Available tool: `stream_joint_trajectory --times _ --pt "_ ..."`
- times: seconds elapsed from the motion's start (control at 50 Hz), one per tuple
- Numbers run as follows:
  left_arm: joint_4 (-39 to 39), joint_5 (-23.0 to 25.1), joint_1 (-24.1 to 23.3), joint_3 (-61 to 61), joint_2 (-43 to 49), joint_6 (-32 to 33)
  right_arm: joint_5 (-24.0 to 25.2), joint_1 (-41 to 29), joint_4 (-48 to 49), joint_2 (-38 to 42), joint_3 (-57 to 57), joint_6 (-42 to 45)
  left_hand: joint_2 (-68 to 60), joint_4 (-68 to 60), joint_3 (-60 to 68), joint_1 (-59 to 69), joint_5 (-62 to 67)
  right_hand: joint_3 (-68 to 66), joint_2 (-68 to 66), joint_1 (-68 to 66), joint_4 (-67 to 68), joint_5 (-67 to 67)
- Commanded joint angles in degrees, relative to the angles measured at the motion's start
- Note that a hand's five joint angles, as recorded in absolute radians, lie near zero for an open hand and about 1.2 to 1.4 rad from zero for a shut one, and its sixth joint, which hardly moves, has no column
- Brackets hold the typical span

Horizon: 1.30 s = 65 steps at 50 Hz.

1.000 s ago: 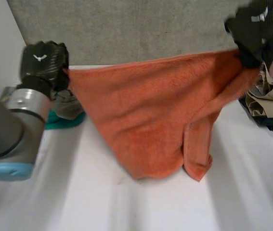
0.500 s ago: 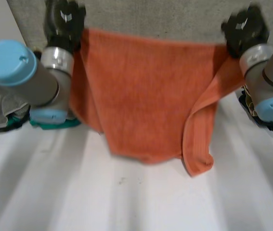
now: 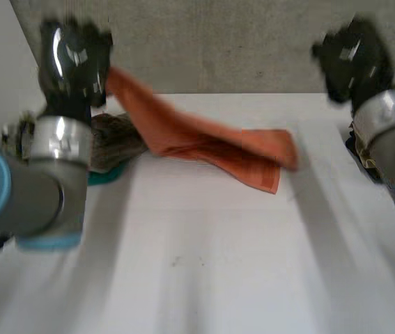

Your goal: Fold the laundry.

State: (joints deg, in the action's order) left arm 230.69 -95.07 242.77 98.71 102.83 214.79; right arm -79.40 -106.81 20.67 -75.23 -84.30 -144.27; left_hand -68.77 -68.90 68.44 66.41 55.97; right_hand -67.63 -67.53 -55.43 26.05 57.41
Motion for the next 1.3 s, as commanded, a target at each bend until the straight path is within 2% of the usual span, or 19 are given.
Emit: stream_joint_trajectory --times 0.02,0.04,0.06,0.08,0.12,0.18,0.2,0.34,0.5,0.62,0.76,0.84,1.0,1.08,1.14,1.2,1.22,1.24,1.3 --pt "-1.2 0.1 -0.6 9.9 -0.1 0.3 6.6 1.5 -6.5 -0.9 -12.8 -0.7 -11.2 -11.1 11.6 13.6 14.0 -12.4 -12.5 -24.6 53.9 12.6" --pt "-1.3 0.1 -0.6 9.9 -0.3 0.4 6.5 2.1 -6.5 -0.8 -13.0 -1.2 -11.2 -11.1 11.6 13.6 14.0 -9.1 -9.2 -21.3 50.7 9.3" --pt "-1.3 0.1 -0.5 9.8 -0.5 0.4 6.4 3.3 -6.6 -0.3 -13.0 -3.1 -11.2 -11.1 11.6 13.6 14.0 15.1 15.0 2.9 26.5 -14.9" --pt "-1.3 0.1 -0.5 9.7 -0.6 0.4 6.4 3.5 -6.6 -0.1 -13.0 -3.4 -11.2 -11.1 11.6 13.6 14.0 18.3 18.2 6.1 23.3 -18.1" --pt "-1.4 0.2 -0.5 9.0 -1.1 0.5 6.4 4.0 -6.6 1.6 -12.6 -6.8 -11.2 -11.1 11.6 13.6 14.0 42.3 42.2 30.1 -0.7 -42.1" --pt "-2.3 0.1 -0.5 7.6 -3.3 0.5 6.4 4.0 -7.1 2.6 -11.2 -11.3 -11.2 -11.1 11.6 13.6 14.0 57.3 57.2 45.1 -15.8 -57.1" --pt "-2.8 0.1 -0.5 7.5 -4.2 0.5 6.4 4.0 -7.2 2.6 -11.2 -12.5 -11.2 -11.1 11.6 13.6 14.0 57.6 57.5 45.4 -16.1 -57.4" --pt "-7.4 0.1 -1.1 5.4 -11.1 -0.1 6.4 3.6 -7.3 3.1 -11.7 -26.8 -11.2 -11.1 11.6 13.6 14.0 57.6 57.5 45.4 -16.1 -57.4" --pt "-9.6 0.1 -5.0 2.8 -16.3 0.0 7.4 0.2 -6.6 7.8 -9.8 -40.3 -11.2 -11.1 11.6 13.6 14.0 57.6 57.5 45.4 -16.1 -57.4" --pt "-10.5 0.1 -6.4 1.9 -18.5 -0.1 6.0 -5.8 -5.5 16.8 -3.4 -42.4 -11.2 -11.1 11.6 13.6 14.0 57.6 57.5 45.4 -16.1 -57.4" --pt "-10.6 0.0 -7.2 1.5 -21.1 -0.1 0.1 -7.9 -6.4 28.2 5.9 -42.3 -11.2 -11.1 11.6 13.6 14.0 57.6 57.5 45.4 -16.0 -57.3" --pt "-11.0 0.1 -7.2 1.3 -21.2 -0.1 -0.8 -8.5 -6.5 27.8 5.2 -42.7 -11.2 -11.1 11.6 13.6 14.0 53.5 53.4 41.3 -11.9 -53.3" --pt "-11.9 0.1 -7.2 1.3 -21.0 -0.1 0.1 -7.9 -5.9 18.9 -0.4 -42.9 -11.2 -11.1 11.6 13.6 14.0 50.0 49.9 37.8 -8.4 -49.8" --pt "-11.9 0.0 -7.2 1.2 -21.1 -0.1 1.3 -8.4 -5.7 19.2 -1.8 -42.2 -11.2 -11.1 11.6 13.6 14.0 44.1 44.0 31.9 -2.5 -43.9" --pt "-11.9 0.0 -7.3 1.1 -21.2 -0.2 1.7 -8.7 -5.4 22.8 -1.2 -42.3 -11.2 -11.1 11.6 13.6 14.0 40.2 40.1 28.0 1.3 -40.0" --pt "-11.9 -0.1 -7.4 1.0 -21.3 -0.2 1.5 -9.3 -4.0 26.2 1.1 -42.8 -11.2 -11.1 11.6 13.6 14.0 30.2 30.1 18.0 11.4 -29.9" --pt "-11.9 -0.2 -7.6 0.9 -21.4 -0.2 1.4 -9.5 -3.5 26.9 1.9 -42.6 -11.2 -11.1 11.6 13.6 14.0 25.1 25.0 12.9 16.4 -24.9" --pt "-11.9 -0.2 -7.7 0.9 -21.4 -0.2 1.3 -9.6 -3.0 28.3 3.7 -42.3 -11.2 -11.1 11.6 13.6 14.0 12.4 12.3 0.2 29.2 -12.2" --pt "-12.1 -0.3 -7.7 0.8 -21.4 -0.2 0.8 -9.5 -3.0 30.3 6.5 -42.5 -11.2 -11.1 11.6 13.6 14.0 -10.0 -10.1 -22.2 51.6 10.2"
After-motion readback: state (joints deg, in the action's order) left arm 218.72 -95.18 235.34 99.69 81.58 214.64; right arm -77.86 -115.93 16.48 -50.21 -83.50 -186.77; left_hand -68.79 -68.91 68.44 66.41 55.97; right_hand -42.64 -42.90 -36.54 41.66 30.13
